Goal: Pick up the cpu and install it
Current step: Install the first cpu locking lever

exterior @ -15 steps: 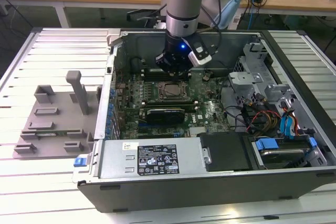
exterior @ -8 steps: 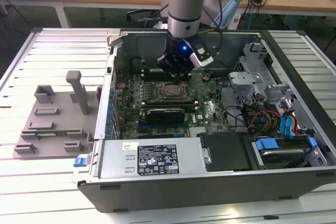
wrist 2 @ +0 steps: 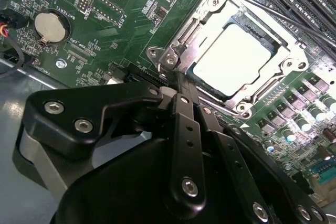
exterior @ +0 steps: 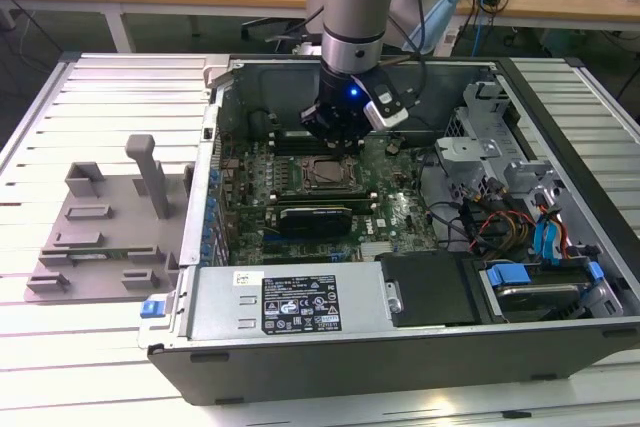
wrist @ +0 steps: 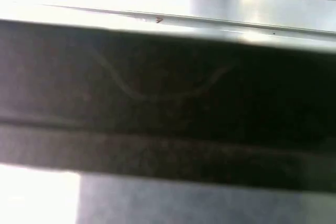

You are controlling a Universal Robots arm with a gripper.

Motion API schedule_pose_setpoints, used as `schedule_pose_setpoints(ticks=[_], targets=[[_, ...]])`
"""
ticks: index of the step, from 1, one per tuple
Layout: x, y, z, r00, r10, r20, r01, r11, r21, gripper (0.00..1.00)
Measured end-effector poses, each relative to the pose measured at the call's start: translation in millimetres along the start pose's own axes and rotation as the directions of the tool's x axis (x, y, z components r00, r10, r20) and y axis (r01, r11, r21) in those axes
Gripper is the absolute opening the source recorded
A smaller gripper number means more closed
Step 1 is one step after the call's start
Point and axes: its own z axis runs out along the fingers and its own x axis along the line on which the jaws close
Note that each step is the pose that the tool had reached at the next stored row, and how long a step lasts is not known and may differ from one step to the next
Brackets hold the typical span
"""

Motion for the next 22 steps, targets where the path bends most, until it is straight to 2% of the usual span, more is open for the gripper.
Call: schedule_pose_setpoints(ticks=[5,9,10,11,14,16,19,20,22], targets=[[-0.1,-0.1,0.5,1.0,0.0,-0.0003,0.0,1.0,0.0032,0.11],[-0.2,4.0,0.4,1.0,0.0,-0.0015,0.0,1.0,0.0037,0.11],[-0.3,4.4,0.5,1.0,0.0,-0.0012,0.0,1.0,0.0022,0.11],[-0.7,5.1,1.6,1.0,0.0,0.0009,0.0,1.0,-0.0037,0.11],[-0.8,5.1,1.5,1.0,0.0,0.001,0.0,1.0,-0.0068,0.11],[-0.8,5.2,-1.4,1.0,0.0,0.0019,0.0,1.0,-0.0072,0.11],[-0.6,5.3,-11.2,1.0,0.0,0.0061,0.0,1.0,-0.0052,0.11],[-0.3,4.5,-12.3,1.0,0.0,0.0065,0.0,1.0,0.0053,0.11],[0.5,2.8,-13.2,1.0,-0.001,0.0035,0.001,0.9991,0.0413,0.11]])
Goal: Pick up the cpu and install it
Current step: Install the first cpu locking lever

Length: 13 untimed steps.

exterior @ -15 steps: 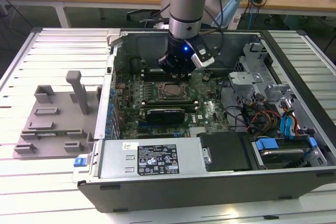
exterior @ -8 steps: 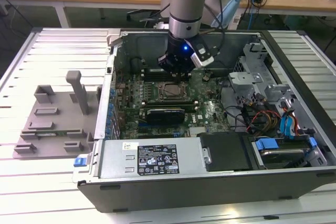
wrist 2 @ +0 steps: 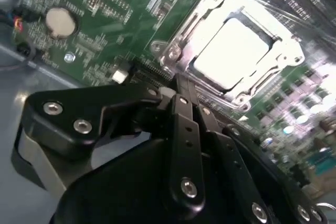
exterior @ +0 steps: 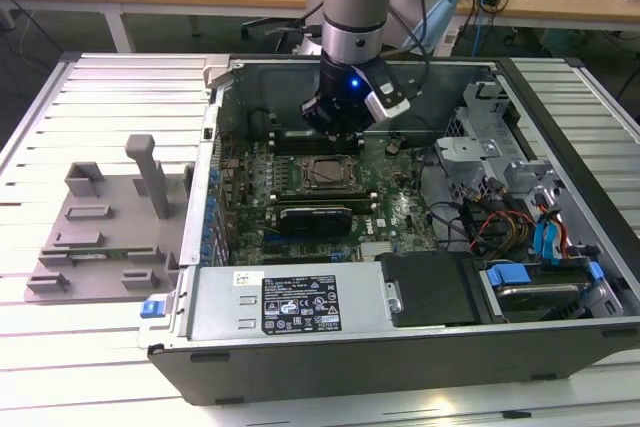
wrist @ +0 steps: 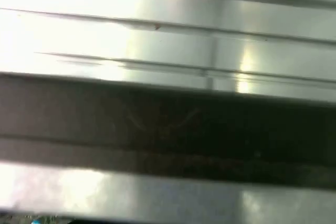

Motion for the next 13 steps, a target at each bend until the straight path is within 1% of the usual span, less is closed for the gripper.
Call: schedule_pose_setpoints(ticks=[1,2,3,4,6,7,9,12,13], targets=[[0.2,-0.6,-0.1,1.0,0.0,-0.0017,0.0,0.9998,0.0183,0.11],[0.4,-1.6,-0.1,1.0,-0.001,-0.0036,0.001,0.9992,0.0399,0.11],[0.6,-3.0,-0.1,1.0,-0.001,-0.005,0.001,0.9986,0.0528,0.11],[1.1,-5.9,-0.2,1.0,-0.001,-0.0057,0.001,0.9982,0.0598,0.11],[1.7,-11.9,-0.1,1.0,-0.001,-0.0056,0.001,0.9982,0.0604,0.11],[2.2,-16.8,-0.1,1.0,-0.001,-0.0056,0.001,0.9982,0.0605,0.11],[2.7,-21.3,-0.1,1.0,-0.001,-0.0057,0.001,0.9982,0.0605,0.11],[2.8,-22.8,-1.3,1.0,-0.001,-0.0058,0.001,0.9982,0.0606,0.11],[2.8,-22.8,-3.7,1.0,-0.001,-0.0057,0.001,0.9982,0.0605,0.11]])
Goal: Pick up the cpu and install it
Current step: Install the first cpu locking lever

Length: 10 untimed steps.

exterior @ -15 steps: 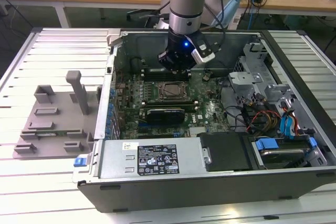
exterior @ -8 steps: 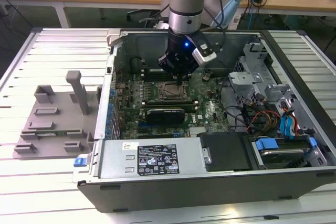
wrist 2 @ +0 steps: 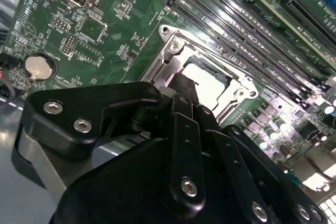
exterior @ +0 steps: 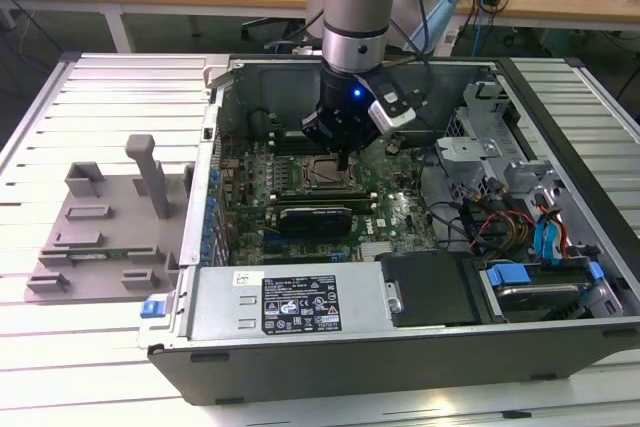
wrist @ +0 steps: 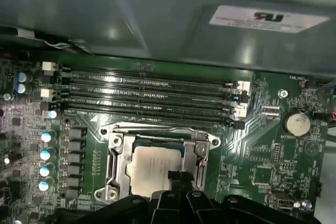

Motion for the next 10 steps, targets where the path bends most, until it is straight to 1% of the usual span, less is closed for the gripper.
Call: schedule_pose_setpoints(ticks=[4,9,10], targets=[[-0.2,-0.9,-13.5,1.0,0.0,0.0,0.0,1.0,0.0003,0.11],[-0.3,-1.7,-24.6,1.0,0.0,0.0,0.0,1.0,0.0006,0.11],[-0.3,-2.0,-28.6,1.0,0.0,0.0,0.0,1.0,0.0006,0.11]])
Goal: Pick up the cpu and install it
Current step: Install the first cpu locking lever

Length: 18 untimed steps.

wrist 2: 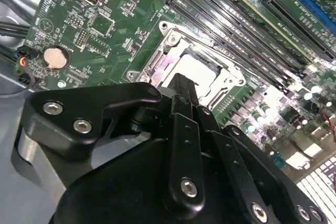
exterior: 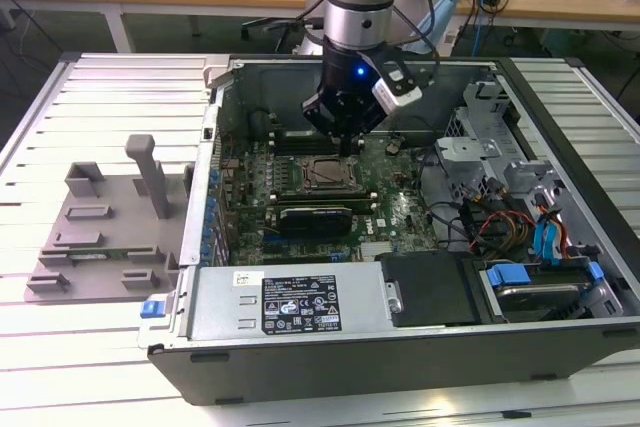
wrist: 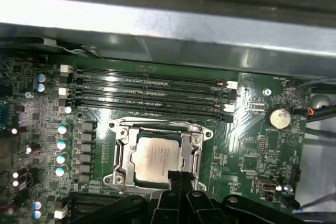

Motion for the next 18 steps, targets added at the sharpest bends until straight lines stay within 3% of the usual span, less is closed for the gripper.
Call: schedule_pose_setpoints(ticks=[15,18], targets=[[-0.3,-2.1,-30.8,1.0,0.0,-0.0001,0.0,1.0,0.0015,0.11],[-0.4,-3.0,-43.3,1.0,0.0,-0.0002,0.0,1.0,0.0019,0.11]])
